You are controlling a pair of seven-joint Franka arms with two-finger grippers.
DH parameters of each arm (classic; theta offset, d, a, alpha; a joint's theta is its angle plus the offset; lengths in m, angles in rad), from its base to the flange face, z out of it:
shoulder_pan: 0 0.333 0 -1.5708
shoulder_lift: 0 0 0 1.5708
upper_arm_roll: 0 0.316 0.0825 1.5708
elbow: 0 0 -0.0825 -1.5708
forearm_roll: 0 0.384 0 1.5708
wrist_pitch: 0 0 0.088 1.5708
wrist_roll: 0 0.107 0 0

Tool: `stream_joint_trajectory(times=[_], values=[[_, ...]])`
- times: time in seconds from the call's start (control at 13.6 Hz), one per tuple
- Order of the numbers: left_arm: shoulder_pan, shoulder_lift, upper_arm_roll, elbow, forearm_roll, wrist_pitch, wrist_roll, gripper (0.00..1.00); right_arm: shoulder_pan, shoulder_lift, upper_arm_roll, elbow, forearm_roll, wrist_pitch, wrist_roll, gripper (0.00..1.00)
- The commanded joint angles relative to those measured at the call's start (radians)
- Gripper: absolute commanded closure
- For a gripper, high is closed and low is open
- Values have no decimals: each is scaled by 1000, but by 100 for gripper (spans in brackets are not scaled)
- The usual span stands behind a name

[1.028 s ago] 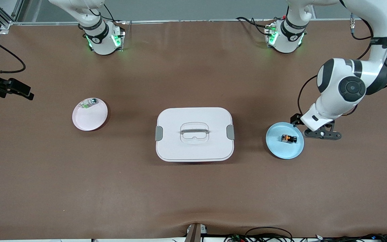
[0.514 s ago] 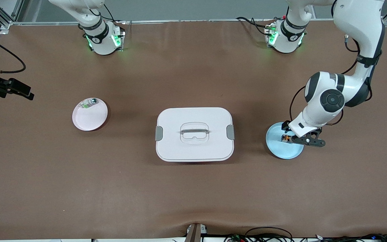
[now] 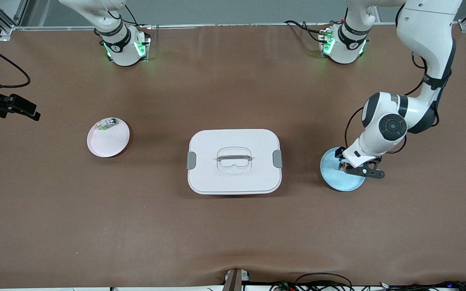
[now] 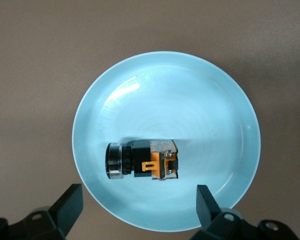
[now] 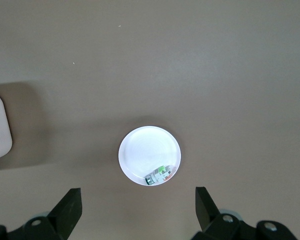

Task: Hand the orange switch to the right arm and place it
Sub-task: 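Lower the left gripper and grasp the orange switch on the blue plate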

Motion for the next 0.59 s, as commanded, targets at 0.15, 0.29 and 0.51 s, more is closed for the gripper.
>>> stream_joint_trajectory(times=[0.15, 0.29, 0.51], values=[[6, 40, -6, 10, 21, 48, 2, 0, -15, -19, 11, -11, 4, 3, -7, 0], [6, 47, -6, 13, 21, 62, 2, 0, -17, -21, 11, -13, 4, -6, -7, 0], [10, 66, -4, 13, 23, 95, 5, 0, -15, -29, 11, -13, 2, -12, -7, 0]])
